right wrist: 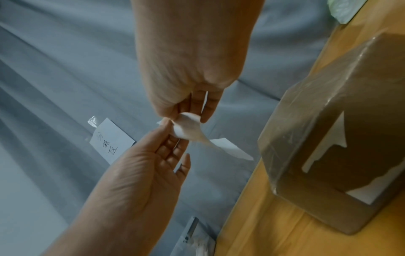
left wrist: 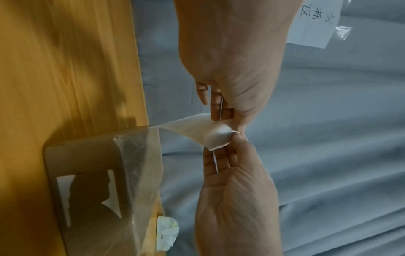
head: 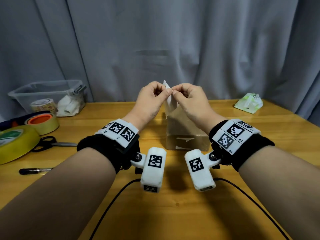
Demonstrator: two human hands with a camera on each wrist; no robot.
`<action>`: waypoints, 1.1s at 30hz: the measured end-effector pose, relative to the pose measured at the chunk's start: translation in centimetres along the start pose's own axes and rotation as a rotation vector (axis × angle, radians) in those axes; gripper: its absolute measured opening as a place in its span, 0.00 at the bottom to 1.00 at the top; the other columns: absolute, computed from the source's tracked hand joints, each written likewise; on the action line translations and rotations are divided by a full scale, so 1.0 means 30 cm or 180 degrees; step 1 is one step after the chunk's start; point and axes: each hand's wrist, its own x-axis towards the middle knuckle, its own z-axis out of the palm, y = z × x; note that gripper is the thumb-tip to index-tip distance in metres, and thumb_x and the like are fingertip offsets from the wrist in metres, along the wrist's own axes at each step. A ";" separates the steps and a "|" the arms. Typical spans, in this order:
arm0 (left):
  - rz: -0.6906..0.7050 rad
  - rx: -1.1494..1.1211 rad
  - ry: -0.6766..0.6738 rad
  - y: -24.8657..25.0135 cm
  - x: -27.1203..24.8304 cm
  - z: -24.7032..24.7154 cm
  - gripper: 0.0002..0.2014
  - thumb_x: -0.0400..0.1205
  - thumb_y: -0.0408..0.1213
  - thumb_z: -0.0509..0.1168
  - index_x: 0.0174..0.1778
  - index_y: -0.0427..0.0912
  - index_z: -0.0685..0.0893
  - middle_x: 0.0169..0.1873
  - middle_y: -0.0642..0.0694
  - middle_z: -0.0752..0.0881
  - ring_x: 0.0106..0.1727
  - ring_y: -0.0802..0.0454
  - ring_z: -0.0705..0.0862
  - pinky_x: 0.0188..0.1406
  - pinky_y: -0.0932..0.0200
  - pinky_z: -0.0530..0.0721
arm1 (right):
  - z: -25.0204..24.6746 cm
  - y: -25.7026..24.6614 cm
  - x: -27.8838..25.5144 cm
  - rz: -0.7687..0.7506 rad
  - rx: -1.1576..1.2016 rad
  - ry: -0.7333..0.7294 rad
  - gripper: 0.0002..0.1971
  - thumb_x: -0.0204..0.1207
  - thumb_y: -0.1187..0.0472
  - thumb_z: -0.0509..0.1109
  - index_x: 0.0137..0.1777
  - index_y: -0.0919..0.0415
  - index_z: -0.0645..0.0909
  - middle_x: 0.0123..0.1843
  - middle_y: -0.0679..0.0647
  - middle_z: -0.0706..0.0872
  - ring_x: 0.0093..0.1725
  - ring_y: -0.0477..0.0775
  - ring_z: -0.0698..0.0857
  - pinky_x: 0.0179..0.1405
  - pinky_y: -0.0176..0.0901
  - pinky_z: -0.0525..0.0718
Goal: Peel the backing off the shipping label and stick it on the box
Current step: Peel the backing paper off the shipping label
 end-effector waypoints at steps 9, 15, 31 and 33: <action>0.0081 -0.0205 -0.0105 0.004 -0.019 0.029 0.02 0.76 0.30 0.70 0.40 0.39 0.84 0.35 0.50 0.85 0.38 0.61 0.83 0.45 0.70 0.83 | -0.035 0.011 -0.028 0.0105 0.0611 -0.0211 0.03 0.77 0.63 0.70 0.47 0.59 0.85 0.41 0.50 0.88 0.40 0.38 0.85 0.44 0.29 0.84; -0.0140 -0.0740 -0.0271 0.005 -0.023 0.025 0.05 0.77 0.28 0.69 0.36 0.40 0.84 0.31 0.52 0.87 0.35 0.63 0.85 0.40 0.72 0.83 | -0.052 0.020 -0.027 0.0303 0.0991 -0.0115 0.03 0.75 0.68 0.72 0.41 0.62 0.85 0.34 0.49 0.86 0.28 0.35 0.83 0.32 0.26 0.80; -0.0808 -0.0478 -0.0024 -0.008 -0.051 0.003 0.08 0.81 0.35 0.64 0.35 0.45 0.80 0.37 0.45 0.83 0.42 0.53 0.80 0.38 0.67 0.77 | 0.008 0.008 -0.007 0.1164 0.0877 0.0676 0.07 0.79 0.62 0.66 0.40 0.60 0.81 0.36 0.52 0.80 0.35 0.48 0.77 0.24 0.31 0.79; -0.0887 -0.0484 0.0014 -0.022 -0.056 -0.005 0.09 0.82 0.35 0.63 0.35 0.46 0.80 0.34 0.48 0.83 0.41 0.54 0.80 0.41 0.63 0.75 | 0.002 0.014 -0.002 0.1172 0.0902 0.0720 0.07 0.79 0.63 0.66 0.39 0.59 0.81 0.35 0.51 0.80 0.34 0.46 0.76 0.26 0.30 0.78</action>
